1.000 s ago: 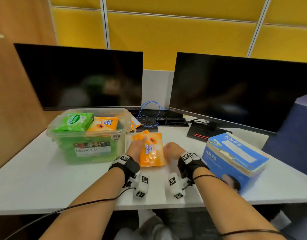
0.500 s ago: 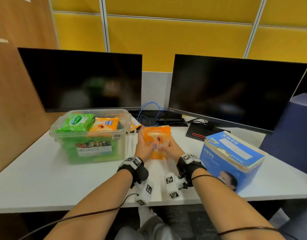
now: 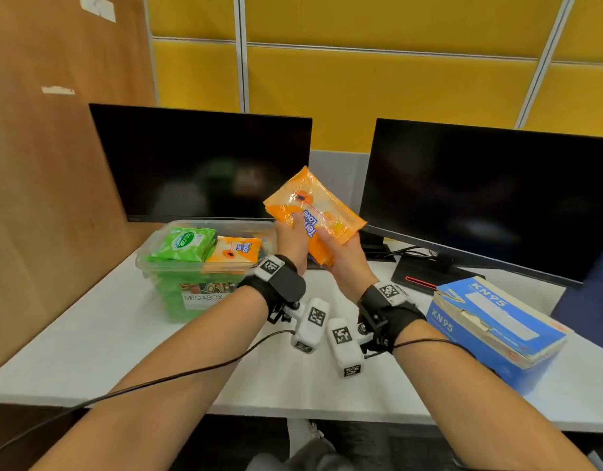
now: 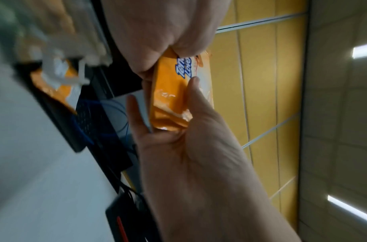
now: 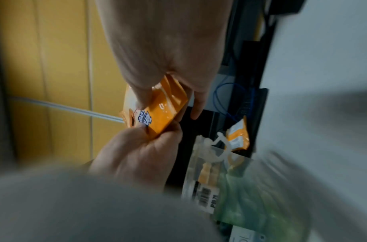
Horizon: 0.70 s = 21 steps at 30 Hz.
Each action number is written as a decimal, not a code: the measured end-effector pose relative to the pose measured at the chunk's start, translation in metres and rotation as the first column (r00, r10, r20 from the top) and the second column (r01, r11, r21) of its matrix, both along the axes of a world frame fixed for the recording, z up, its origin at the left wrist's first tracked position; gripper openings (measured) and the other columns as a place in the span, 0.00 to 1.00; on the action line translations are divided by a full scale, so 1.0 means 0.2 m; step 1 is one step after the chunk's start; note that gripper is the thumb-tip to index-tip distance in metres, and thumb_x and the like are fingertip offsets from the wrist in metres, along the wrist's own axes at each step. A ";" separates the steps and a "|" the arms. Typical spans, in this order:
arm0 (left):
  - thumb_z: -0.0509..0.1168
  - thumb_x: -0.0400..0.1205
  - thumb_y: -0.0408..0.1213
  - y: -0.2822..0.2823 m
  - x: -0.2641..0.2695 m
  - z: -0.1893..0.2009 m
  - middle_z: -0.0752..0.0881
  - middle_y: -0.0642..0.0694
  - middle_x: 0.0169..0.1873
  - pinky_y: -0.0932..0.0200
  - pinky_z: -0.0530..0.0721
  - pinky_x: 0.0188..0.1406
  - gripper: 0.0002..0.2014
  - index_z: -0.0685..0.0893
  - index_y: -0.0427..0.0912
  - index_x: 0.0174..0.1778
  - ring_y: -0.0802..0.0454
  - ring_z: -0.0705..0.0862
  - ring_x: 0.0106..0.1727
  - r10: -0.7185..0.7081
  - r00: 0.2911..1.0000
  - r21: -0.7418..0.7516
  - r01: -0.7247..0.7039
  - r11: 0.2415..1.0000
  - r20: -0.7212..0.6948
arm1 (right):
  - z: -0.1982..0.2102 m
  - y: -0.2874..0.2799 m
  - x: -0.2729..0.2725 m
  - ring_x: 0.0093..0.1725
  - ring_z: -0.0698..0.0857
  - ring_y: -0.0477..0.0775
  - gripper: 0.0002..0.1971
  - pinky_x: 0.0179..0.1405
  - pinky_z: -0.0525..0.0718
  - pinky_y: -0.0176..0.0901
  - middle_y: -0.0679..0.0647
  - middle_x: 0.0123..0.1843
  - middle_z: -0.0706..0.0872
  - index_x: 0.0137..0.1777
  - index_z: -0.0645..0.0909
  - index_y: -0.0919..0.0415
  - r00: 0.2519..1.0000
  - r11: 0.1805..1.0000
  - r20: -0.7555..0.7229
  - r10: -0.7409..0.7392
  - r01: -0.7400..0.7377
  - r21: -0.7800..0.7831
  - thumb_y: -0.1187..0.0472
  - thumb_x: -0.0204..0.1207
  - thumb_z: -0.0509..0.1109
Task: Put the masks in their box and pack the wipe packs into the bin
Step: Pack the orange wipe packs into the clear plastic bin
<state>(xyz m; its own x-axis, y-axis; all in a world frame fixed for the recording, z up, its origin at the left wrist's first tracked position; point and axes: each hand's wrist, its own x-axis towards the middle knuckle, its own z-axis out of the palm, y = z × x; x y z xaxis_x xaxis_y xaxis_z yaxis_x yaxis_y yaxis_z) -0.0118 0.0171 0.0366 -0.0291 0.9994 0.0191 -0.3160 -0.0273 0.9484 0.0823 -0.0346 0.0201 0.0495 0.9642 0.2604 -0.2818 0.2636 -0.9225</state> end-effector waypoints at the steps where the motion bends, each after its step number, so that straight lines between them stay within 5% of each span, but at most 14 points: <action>1: 0.57 0.82 0.56 0.02 -0.05 0.01 0.83 0.44 0.63 0.36 0.82 0.63 0.24 0.69 0.46 0.70 0.43 0.83 0.62 -0.006 1.000 0.001 0.006 1.000 -0.027 | 0.05 0.02 -0.04 0.65 0.85 0.57 0.28 0.60 0.85 0.59 0.56 0.70 0.82 0.77 0.67 0.55 0.999 0.999 0.026 -0.036 0.036 0.024 0.60 0.79 0.71; 3: 0.59 0.82 0.55 0.03 -0.17 0.06 0.84 0.44 0.60 0.42 0.82 0.63 0.25 0.72 0.42 0.69 0.43 0.84 0.59 -0.028 0.995 0.058 0.033 0.998 -0.092 | 0.13 0.08 -0.09 0.63 0.86 0.56 0.27 0.57 0.88 0.53 0.57 0.69 0.83 0.77 0.67 0.59 0.991 0.993 0.074 -0.111 0.108 0.049 0.65 0.79 0.71; 5: 0.58 0.86 0.47 0.06 -0.33 0.12 0.84 0.42 0.42 0.50 0.80 0.51 0.15 0.79 0.37 0.48 0.45 0.83 0.44 -0.032 0.932 0.151 0.092 0.984 -0.361 | 0.23 0.13 -0.13 0.61 0.86 0.55 0.25 0.53 0.88 0.47 0.58 0.67 0.83 0.74 0.69 0.61 0.959 0.975 0.176 -0.222 0.217 0.046 0.68 0.78 0.70; 6: 0.57 0.87 0.47 0.08 -0.41 0.14 0.80 0.40 0.34 0.51 0.76 0.46 0.18 0.78 0.37 0.38 0.45 0.80 0.38 0.023 0.809 0.176 0.100 0.979 -0.588 | 0.28 0.16 -0.15 0.61 0.85 0.57 0.24 0.52 0.87 0.47 0.58 0.65 0.83 0.72 0.69 0.62 0.915 0.953 0.270 -0.300 0.299 0.047 0.68 0.77 0.70; 7: 0.57 0.86 0.49 0.10 -0.50 0.16 0.80 0.37 0.35 0.49 0.74 0.47 0.21 0.79 0.36 0.36 0.42 0.79 0.40 0.103 0.608 0.191 0.081 0.978 -0.787 | 0.33 0.17 -0.17 0.62 0.84 0.59 0.23 0.52 0.85 0.49 0.59 0.64 0.83 0.71 0.69 0.63 0.849 0.923 0.376 -0.372 0.380 0.057 0.67 0.76 0.69; 9: 0.59 0.83 0.51 0.16 -0.71 0.17 0.80 0.31 0.56 0.45 0.75 0.60 0.21 0.82 0.35 0.57 0.34 0.78 0.60 0.205 0.198 0.192 -0.082 0.978 -0.959 | 0.40 0.19 -0.21 0.61 0.82 0.62 0.22 0.47 0.79 0.48 0.61 0.62 0.81 0.70 0.67 0.63 0.697 0.881 0.577 -0.426 0.465 0.089 0.67 0.77 0.66; 11: 0.60 0.80 0.55 0.21 -0.91 0.15 0.72 0.32 0.69 0.40 0.71 0.70 0.28 0.73 0.40 0.71 0.31 0.70 0.71 0.145 -0.013 0.144 -0.243 0.959 -0.989 | 0.42 0.20 -0.27 0.57 0.83 0.65 0.27 0.44 0.79 0.49 0.64 0.59 0.82 0.75 0.60 0.61 0.599 0.896 0.706 -0.377 0.428 0.116 0.67 0.77 0.63; 14: 0.55 0.78 0.66 0.22 -1.08 0.11 0.63 0.33 0.77 0.36 0.64 0.76 0.37 0.64 0.48 0.79 0.29 0.64 0.77 -0.046 0.016 -0.049 -0.313 0.949 -0.999 | 0.42 0.21 -0.38 0.44 0.85 0.63 0.43 0.39 0.83 0.53 0.64 0.51 0.83 0.84 0.42 0.53 0.358 0.926 0.886 -0.295 0.334 0.174 0.70 0.76 0.63; 16: 0.53 0.79 0.67 0.21 -1.11 0.07 0.61 0.34 0.79 0.39 0.62 0.78 0.36 0.63 0.52 0.81 0.33 0.62 0.79 -0.084 0.057 -0.096 -0.268 0.959 -0.995 | 0.43 0.23 -0.46 0.40 0.82 0.58 0.42 0.33 0.79 0.49 0.63 0.50 0.83 0.85 0.42 0.53 0.169 0.930 0.949 -0.267 0.303 0.207 0.71 0.77 0.62; 18: 0.52 0.79 0.68 0.20 -1.11 0.03 0.63 0.34 0.79 0.39 0.63 0.77 0.34 0.66 0.57 0.79 0.33 0.64 0.78 -0.051 0.047 -0.061 -0.268 0.962 -0.998 | 0.46 0.24 -0.55 0.50 0.84 0.63 0.31 0.39 0.77 0.50 0.65 0.58 0.82 0.81 0.55 0.62 0.097 0.938 0.970 -0.222 0.294 0.185 0.71 0.78 0.59; 21: 0.50 0.76 0.71 0.19 -1.09 -0.01 0.63 0.34 0.78 0.36 0.61 0.74 0.33 0.66 0.63 0.77 0.31 0.63 0.77 -0.020 0.004 -0.020 -0.318 0.948 -1.000 | 0.47 0.18 -0.62 0.51 0.85 0.65 0.03 0.48 0.84 0.53 0.63 0.53 0.85 0.47 0.76 0.69 -0.050 0.976 0.996 -0.072 0.204 0.081 0.71 0.76 0.64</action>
